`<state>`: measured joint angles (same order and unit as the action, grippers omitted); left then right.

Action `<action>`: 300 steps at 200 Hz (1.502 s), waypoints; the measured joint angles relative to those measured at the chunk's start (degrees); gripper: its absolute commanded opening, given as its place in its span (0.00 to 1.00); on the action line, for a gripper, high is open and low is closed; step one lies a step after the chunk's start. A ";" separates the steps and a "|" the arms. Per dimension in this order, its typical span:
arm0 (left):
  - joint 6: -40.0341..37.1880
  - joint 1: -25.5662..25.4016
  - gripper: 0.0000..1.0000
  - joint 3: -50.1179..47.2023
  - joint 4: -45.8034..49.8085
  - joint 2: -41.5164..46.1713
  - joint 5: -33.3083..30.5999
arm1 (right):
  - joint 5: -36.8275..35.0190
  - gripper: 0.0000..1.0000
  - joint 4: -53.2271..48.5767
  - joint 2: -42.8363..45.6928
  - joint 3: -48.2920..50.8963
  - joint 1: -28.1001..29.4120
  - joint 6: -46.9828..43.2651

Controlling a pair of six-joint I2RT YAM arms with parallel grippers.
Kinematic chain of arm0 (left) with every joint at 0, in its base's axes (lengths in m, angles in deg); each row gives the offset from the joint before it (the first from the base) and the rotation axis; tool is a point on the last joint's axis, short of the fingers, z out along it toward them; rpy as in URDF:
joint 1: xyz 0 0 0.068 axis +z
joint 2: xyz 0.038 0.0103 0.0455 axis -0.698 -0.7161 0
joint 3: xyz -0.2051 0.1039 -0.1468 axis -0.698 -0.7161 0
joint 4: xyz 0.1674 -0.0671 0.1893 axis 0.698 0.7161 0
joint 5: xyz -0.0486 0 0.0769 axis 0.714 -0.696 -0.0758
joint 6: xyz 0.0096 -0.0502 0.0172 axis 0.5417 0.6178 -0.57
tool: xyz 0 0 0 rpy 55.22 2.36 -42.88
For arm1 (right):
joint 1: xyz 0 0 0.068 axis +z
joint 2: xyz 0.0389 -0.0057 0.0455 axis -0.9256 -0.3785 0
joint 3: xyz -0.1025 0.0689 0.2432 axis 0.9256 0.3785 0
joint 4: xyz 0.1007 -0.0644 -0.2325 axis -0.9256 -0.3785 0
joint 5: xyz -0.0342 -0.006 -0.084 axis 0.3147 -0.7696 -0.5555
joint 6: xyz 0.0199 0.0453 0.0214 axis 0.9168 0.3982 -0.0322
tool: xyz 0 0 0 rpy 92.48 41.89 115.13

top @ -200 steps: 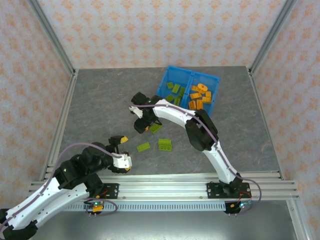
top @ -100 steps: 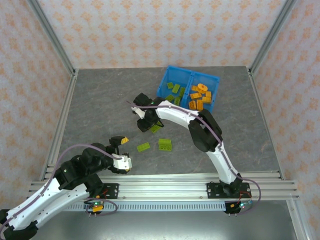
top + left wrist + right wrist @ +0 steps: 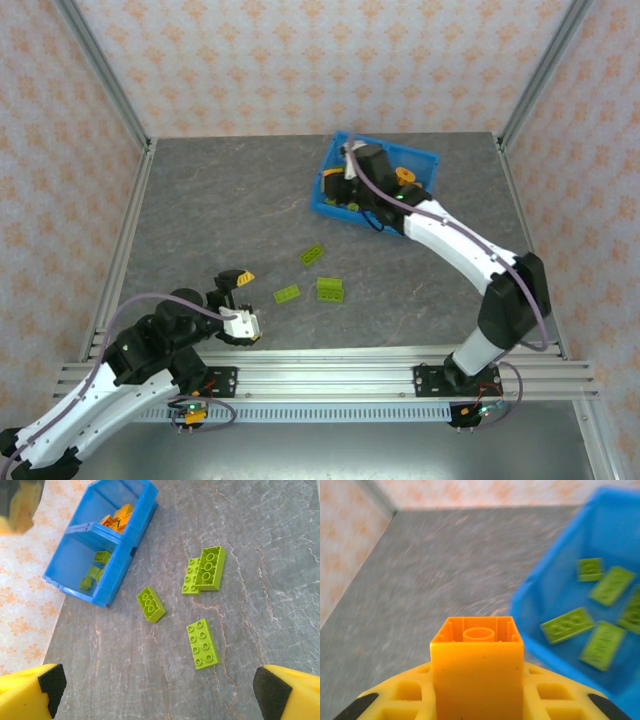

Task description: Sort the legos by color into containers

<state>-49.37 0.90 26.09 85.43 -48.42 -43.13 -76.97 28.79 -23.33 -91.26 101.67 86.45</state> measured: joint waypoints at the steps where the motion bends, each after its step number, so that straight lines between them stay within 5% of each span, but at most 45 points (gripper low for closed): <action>1: 0.07 0.02 1.00 -0.02 -0.04 0.00 0.02 | -0.20 0.32 0.20 0.26 0.39 -0.28 0.17; 76: 0.92 2.51 1.00 -0.90 -2.93 0.02 2.36 | -10.91 0.32 0.72 1.49 6.75 -14.88 10.27; 130: 2.34 3.34 1.00 -1.66 -4.90 0.28 2.56 | -10.10 0.32 -2.56 -13.84 -1.46 -19.93 13.11; 195: 3.91 3.69 1.00 -3.80 -7.56 0.37 1.09 | -7.58 0.45 -4.92 -25.22 -9.70 -20.46 15.61; 257: 3.96 3.78 1.00 -4.52 -8.87 0.39 0.35 | -6.45 0.49 -6.43 -22.95 -9.16 -20.46 15.41; 300: 5.70 5.05 1.00 -5.27 -9.99 -0.44 -1.07 | -1.75 0.51 -3.78 -4.70 2.95 -20.37 15.89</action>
<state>-43.66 5.94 20.82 75.44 -48.85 -44.20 -78.72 25.01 -28.03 -88.31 81.30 102.34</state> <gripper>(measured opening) 0.998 0.498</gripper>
